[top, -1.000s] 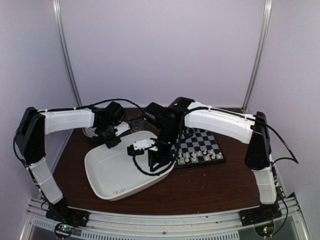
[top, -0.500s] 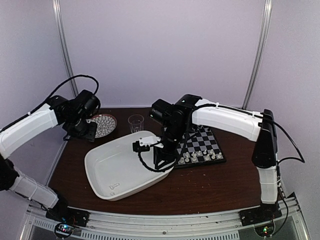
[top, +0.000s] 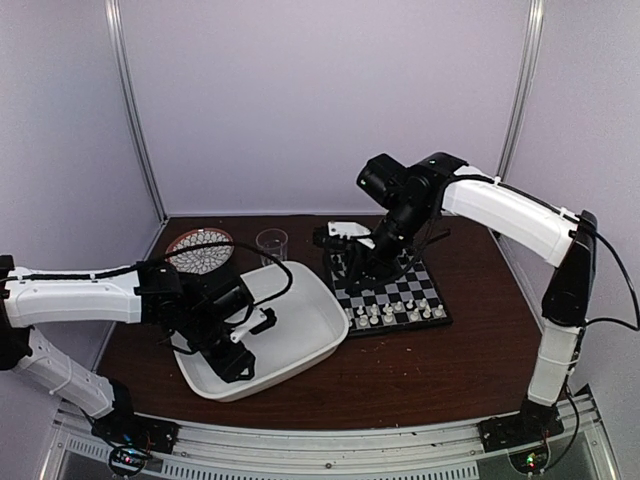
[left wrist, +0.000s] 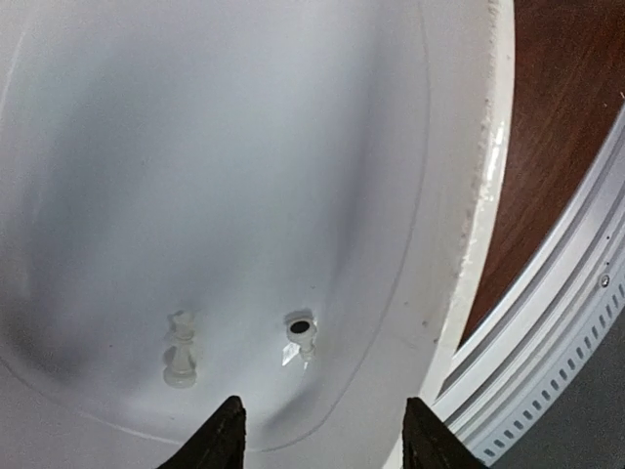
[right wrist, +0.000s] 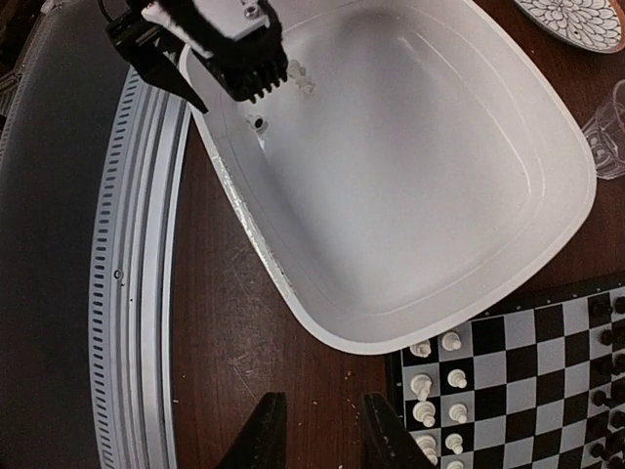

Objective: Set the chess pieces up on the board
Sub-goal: Adjust the storage box at the center of the board.

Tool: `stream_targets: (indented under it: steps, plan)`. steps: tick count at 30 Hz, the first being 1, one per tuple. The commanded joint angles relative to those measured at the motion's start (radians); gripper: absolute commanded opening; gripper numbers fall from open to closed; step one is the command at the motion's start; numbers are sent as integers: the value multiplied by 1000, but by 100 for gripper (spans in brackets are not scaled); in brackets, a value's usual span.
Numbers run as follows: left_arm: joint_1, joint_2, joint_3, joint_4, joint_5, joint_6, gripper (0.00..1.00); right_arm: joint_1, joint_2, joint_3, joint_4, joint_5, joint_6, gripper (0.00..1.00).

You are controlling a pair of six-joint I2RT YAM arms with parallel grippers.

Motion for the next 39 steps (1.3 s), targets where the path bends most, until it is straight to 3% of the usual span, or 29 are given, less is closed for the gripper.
stream_targets:
  steps: [1, 6, 8, 12, 15, 20, 28, 35, 39]
  plan:
    - [-29, 70, -3, 108, 153, 97, 55, -42, -65, -59, 15, -17, 12, 29]
    - [-33, 148, 13, 94, 123, 116, 55, -48, -77, -75, 29, -16, 25, 30]
    - [-34, 178, 31, 64, 88, 123, 50, -48, -72, -69, 34, -18, 30, 30]
    - [-35, 175, 82, -8, 40, 153, 24, -48, -58, -47, 24, -18, 36, 30]
    - [-35, 138, 148, -81, 58, 185, 0, -48, -53, -39, 22, -26, 42, 30]
    - [-28, 136, 273, -277, 55, 246, 0, -46, -42, -28, 17, -28, 47, 30]
    - [-29, 131, 109, -168, 59, 256, 0, -45, -27, -10, 9, -23, 53, 30]
    - [-32, 142, 103, -161, 67, 261, 10, -36, -10, 15, -1, -24, 56, 30]
    - [-37, 148, 111, -162, 69, 251, 25, -28, 9, 34, -5, -36, 56, 30]
